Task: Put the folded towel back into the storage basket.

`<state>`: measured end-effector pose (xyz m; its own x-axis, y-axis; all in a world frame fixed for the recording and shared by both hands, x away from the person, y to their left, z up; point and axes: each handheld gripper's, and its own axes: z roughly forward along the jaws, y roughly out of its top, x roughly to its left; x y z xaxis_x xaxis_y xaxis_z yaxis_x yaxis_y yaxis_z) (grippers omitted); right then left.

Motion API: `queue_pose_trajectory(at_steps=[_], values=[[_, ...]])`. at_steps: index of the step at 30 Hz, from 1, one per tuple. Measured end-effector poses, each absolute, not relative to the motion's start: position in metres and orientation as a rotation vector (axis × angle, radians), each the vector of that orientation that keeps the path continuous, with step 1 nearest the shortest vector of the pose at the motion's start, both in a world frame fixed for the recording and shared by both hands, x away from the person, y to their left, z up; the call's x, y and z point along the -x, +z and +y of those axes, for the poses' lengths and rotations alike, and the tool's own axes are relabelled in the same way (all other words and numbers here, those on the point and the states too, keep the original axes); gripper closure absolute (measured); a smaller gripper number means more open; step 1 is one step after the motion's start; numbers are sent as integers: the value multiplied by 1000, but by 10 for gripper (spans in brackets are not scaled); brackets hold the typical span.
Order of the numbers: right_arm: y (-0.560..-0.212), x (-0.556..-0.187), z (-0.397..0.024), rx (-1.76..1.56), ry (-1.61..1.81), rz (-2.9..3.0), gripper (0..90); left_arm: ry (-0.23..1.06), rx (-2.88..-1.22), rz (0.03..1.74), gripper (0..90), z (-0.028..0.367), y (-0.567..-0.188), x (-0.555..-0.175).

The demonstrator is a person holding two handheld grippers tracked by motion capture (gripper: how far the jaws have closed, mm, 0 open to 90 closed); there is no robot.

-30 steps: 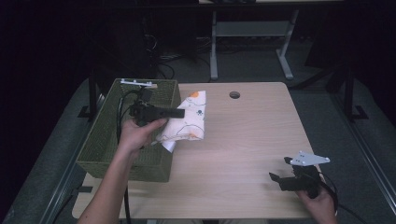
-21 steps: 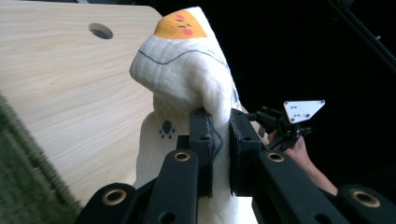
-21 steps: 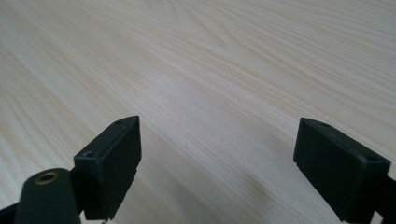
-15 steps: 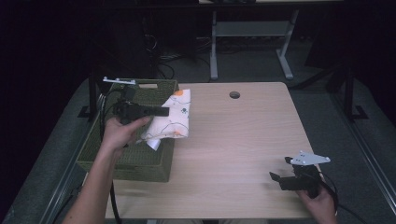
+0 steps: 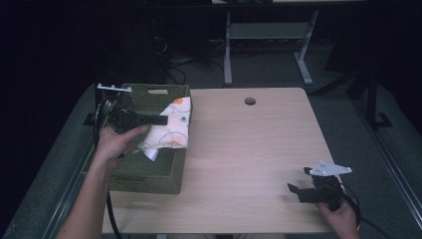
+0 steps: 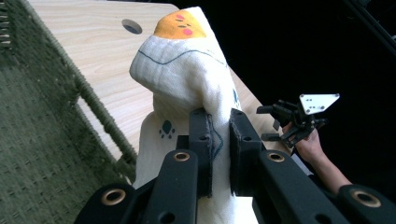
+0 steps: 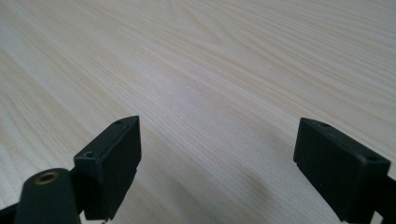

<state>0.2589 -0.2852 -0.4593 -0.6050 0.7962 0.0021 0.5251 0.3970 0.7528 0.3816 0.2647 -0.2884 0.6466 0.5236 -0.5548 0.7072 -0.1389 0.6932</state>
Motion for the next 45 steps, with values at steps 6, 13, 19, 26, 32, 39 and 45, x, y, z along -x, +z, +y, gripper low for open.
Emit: queue_pose_trajectory(at_steps=[6, 13, 19, 26, 32, 39, 45], values=[[-459, -259, -286, -1144, 1043, 2299, 147, -216, -1812, 1013, 824, 278, -293, -386], [-459, -259, -287, -1144, 1040, 2297, 147, -213, -1815, 1019, 824, 290, -295, -388], [-459, -260, -287, -1145, 1031, 2296, 146, -213, -1822, 1028, 824, 299, -296, -390], [-460, -261, -287, -1159, 1025, 2295, 147, -213, -1837, 1030, 822, 311, -297, -392], [-460, -261, -286, -1162, 1014, 2295, 147, -209, -1855, 1037, 822, 318, -301, -395], [-461, -259, -287, -1170, 1010, 2294, 147, -212, -1871, 1038, 821, 324, -306, -401], [-463, -259, -289, -1191, 1009, 2284, 147, -210, -1892, 1052, 817, 330, -312, -406]])
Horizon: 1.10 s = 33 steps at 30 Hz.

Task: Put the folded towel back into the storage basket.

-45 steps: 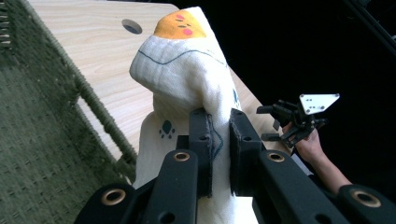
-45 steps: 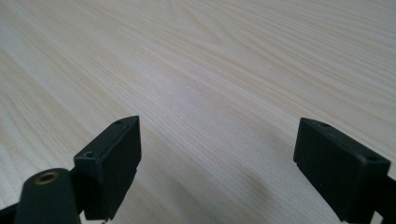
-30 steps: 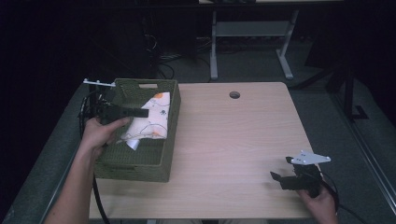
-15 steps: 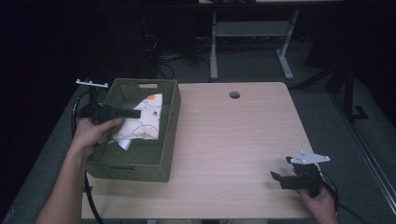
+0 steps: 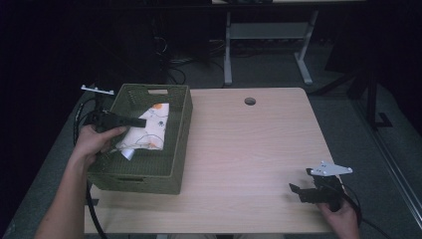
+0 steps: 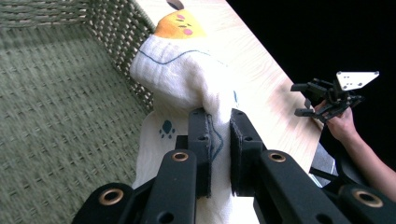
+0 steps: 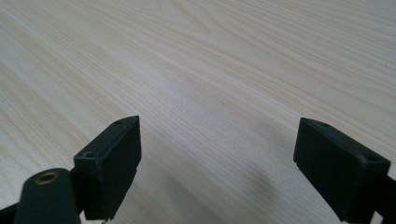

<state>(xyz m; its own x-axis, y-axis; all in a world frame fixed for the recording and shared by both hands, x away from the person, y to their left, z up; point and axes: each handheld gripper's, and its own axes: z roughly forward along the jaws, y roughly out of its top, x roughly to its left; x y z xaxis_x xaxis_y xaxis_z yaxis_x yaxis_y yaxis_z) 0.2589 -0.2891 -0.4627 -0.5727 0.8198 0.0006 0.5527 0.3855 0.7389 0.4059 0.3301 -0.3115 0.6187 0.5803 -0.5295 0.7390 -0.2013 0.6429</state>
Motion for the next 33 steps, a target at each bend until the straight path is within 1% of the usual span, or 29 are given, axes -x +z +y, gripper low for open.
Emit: queue_pose_trajectory(at_steps=[14, 19, 33], values=[[-463, -260, -289, -1193, 1003, 2279, 147, -208, -1945, 1079, 817, 336, -321, -414], [-463, -261, -288, -1194, 1000, 2275, 147, -200, -1988, 1083, 815, 335, -327, -418], [-463, -262, -287, -1195, 996, 2278, 147, -193, -2027, 1098, 814, 336, -338, -429]])
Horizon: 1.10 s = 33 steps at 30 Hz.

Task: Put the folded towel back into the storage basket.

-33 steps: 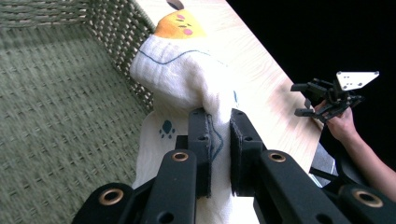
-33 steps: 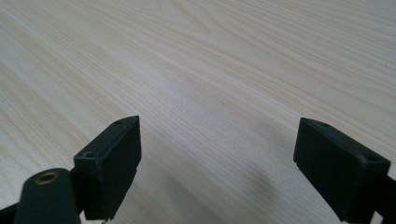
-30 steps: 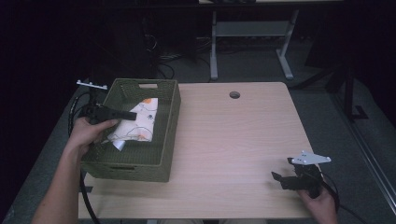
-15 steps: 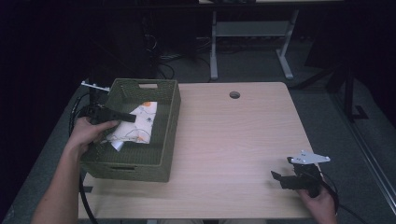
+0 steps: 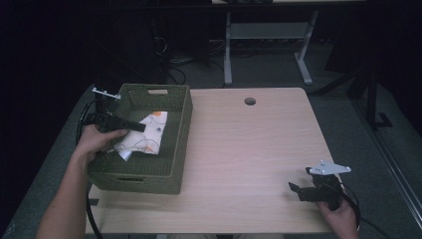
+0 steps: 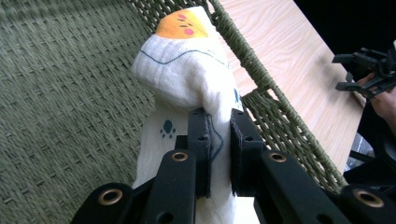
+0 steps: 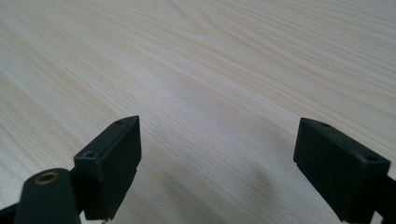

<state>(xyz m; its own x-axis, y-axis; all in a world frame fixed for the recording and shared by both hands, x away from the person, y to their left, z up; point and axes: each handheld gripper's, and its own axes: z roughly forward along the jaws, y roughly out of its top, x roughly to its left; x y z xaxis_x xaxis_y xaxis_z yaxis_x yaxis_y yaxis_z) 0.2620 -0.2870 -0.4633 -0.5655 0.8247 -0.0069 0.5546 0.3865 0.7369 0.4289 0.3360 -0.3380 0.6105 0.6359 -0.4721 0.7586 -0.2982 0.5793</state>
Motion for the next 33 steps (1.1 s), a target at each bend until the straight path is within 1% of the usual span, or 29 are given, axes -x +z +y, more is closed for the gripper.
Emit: queue_pose_trajectory(at_steps=[6, 7, 9, 11, 12, 13, 22, 33], values=[[-463, -262, -286, -1196, 999, 2277, 147, -150, -2068, 1123, 811, 338, -344, -433], [-463, -262, -286, -1196, 998, 2278, 147, -120, -2085, 1136, 794, 337, -345, -435], [-464, -263, -286, -1196, 998, 2278, 147, -79, -2110, 1158, 698, 335, -347, -436], [-464, -263, -286, -1195, 999, 2278, 147, -78, -2112, 1165, 685, 335, -348, -437], [-463, -262, -285, -1196, 1001, 2279, 147, -76, -2112, 1174, 658, 335, -348, -437], [-463, -262, -286, -1192, 1002, 2279, 146, -72, -2108, 1180, 650, 335, -347, -437], [-462, -262, -282, -1179, 1006, 2289, 147, -45, -2111, 1178, 615, 332, -338, -426], [-461, -260, -278, -1166, 1009, 2298, 147, -35, -2117, 1160, 611, 324, -333, -420]])
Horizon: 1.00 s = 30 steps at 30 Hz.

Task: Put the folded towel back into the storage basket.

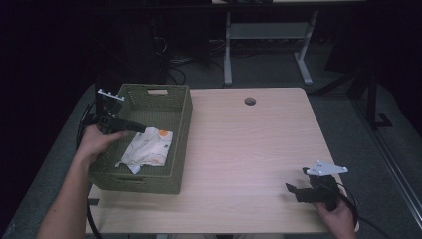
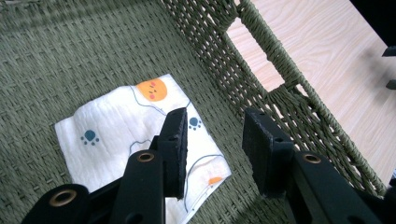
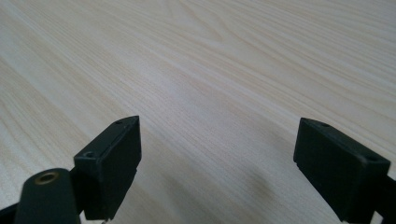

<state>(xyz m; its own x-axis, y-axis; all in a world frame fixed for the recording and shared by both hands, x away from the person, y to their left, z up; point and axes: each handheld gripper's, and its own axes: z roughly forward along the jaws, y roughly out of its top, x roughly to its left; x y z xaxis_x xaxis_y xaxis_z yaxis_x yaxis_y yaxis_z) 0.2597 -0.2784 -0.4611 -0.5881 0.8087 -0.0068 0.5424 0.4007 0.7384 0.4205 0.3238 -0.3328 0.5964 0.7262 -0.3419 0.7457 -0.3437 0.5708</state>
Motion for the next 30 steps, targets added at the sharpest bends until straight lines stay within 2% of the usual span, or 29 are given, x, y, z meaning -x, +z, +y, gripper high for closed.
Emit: queue_pose_trajectory(at_steps=[30], values=[[-460, -258, -280, -1154, 1014, 2292, 147, -61, -2147, 1147, 606, 298, -340, -431]])
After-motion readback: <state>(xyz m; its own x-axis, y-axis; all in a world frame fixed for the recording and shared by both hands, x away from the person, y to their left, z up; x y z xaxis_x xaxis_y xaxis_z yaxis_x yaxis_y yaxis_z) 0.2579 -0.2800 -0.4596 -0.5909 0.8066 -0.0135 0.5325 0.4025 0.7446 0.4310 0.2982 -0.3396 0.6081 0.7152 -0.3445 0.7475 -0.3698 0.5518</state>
